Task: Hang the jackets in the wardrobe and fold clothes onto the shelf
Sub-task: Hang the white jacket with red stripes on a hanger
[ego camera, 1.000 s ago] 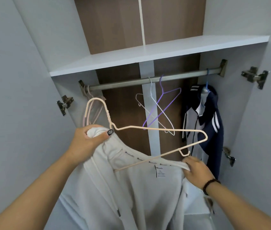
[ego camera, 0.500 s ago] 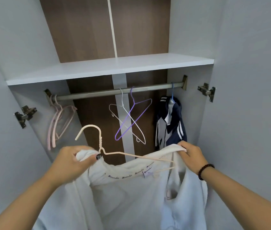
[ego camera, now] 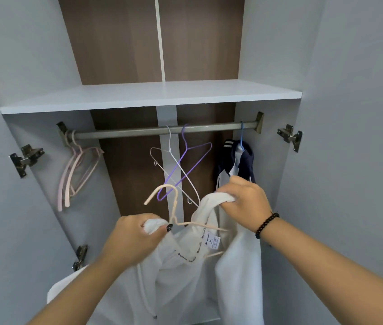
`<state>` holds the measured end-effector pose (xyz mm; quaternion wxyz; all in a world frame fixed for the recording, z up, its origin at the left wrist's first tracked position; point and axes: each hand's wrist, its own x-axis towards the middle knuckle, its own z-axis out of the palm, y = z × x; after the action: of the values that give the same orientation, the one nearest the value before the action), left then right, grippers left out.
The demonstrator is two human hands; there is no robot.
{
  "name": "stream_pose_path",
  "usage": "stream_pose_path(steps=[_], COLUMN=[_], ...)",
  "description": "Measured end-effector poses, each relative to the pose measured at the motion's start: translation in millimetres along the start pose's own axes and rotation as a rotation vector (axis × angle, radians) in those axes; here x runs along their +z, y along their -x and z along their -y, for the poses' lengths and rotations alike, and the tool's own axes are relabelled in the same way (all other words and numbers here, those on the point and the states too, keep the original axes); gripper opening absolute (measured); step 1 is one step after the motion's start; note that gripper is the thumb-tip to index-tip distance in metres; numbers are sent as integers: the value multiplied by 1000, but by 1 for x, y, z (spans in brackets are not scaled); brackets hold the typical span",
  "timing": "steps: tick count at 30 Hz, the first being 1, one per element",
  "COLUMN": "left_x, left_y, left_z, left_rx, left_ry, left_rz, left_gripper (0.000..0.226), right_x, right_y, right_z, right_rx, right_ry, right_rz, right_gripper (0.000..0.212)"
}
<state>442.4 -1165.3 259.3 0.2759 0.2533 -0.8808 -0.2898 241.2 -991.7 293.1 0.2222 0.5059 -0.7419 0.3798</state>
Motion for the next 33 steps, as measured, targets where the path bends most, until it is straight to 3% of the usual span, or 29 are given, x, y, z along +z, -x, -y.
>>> stream_pose_path(steps=[4,6,9,13,18,24,27,29,31,33], left_x=[13,10,-4,-18,-10,-1,-7,-14,-16,-14], left_y=[4,4,1,1,7,-2,-8,-13,-17,-18], left_z=[-9,-8,-6,-6,-8,-15,-10,-10,-13,-19], left_rx=[-38,-63,-137,-185,-191,-132,-116,-88,-53,-26], left_ry=[78,147,247,315,321,344,363,376,387,403], left_rz=[-57,-125,-252,-319,-294,-272,-267,-268,-258,-221], left_gripper=[16,28,33,28,32,35,34,33,27,13], right_x=[17,23,24,19,29,50,41,32,29,31], right_y=[-6,-3,5,21,23,10,1,0,3,5], right_z=[45,55,46,25,19,33,23,17,15,17], right_rx=[89,132,172,216,607,681,575,485,513,535], right_ry=[-302,-277,-52,-100,-398,-447,-248,14,146,153], right_rz=[-55,-5,206,482,403,332,363,476,596,551], right_gripper=[25,27,31,52,37,31,25,47,75,59])
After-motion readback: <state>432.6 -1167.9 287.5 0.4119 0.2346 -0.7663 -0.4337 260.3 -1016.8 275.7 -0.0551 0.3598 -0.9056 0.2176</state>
